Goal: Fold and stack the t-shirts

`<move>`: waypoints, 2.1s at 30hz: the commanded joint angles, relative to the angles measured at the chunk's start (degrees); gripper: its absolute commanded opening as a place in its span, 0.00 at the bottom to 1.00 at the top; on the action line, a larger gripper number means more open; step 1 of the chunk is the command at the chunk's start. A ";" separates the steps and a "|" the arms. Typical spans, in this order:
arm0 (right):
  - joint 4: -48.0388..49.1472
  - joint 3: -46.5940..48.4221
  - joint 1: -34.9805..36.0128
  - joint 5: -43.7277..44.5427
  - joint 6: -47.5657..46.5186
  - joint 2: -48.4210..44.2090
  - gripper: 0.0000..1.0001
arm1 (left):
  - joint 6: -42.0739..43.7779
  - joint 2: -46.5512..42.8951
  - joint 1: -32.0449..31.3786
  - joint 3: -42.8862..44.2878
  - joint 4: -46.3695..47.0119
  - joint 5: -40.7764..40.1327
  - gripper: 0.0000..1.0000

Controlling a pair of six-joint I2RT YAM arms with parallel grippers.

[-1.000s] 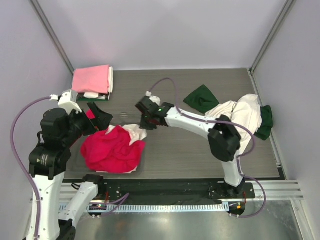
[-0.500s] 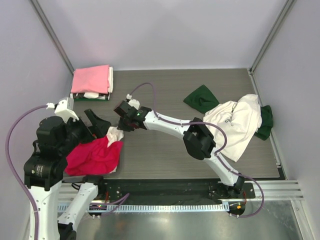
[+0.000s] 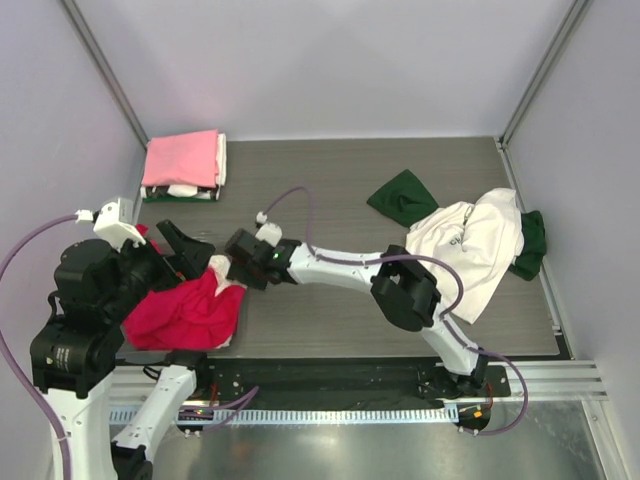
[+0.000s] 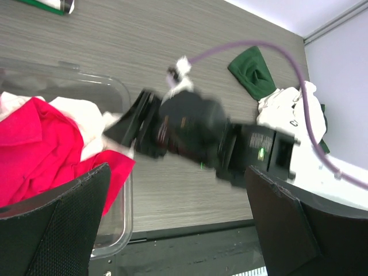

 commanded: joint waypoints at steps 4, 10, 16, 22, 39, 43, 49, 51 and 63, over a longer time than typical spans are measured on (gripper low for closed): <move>1.33 -13.86 7.76 -5.93 1.36 -10.23 0.68 | -1.90 -0.46 -0.27 -2.34 -0.05 -0.15 1.00; -8.51 -19.67 -3.57 -1.97 -10.85 -22.71 0.76 | -4.54 -0.73 -0.19 -6.82 2.76 0.38 1.00; -13.70 -20.12 -19.27 -0.30 -27.34 -30.73 0.78 | -5.78 -0.20 -0.19 -12.44 7.15 2.57 1.00; -19.33 -14.15 -30.12 -4.34 -36.69 -22.32 0.78 | -4.63 -0.38 -0.27 -19.03 10.76 3.72 1.00; -22.94 1.16 -39.44 -2.50 -41.89 -6.20 0.74 | -15.44 37.56 -18.28 -20.83 41.16 1.44 1.00; -22.85 -0.51 -39.88 -0.83 -43.12 -7.26 0.74 | -14.39 50.67 -19.43 -17.56 41.97 3.45 1.00; -22.85 1.15 -40.67 1.02 -46.02 -7.26 0.74 | -14.82 42.45 -18.73 -27.97 32.57 -8.66 1.00; -23.03 3.52 -40.85 1.72 -46.90 -6.04 0.75 | -15.44 33.08 -16.71 -33.25 30.90 -9.99 1.00; -27.69 22.25 -41.11 7.08 -50.06 11.54 0.69 | -15.27 15.62 -15.12 -35.13 20.52 -7.62 1.00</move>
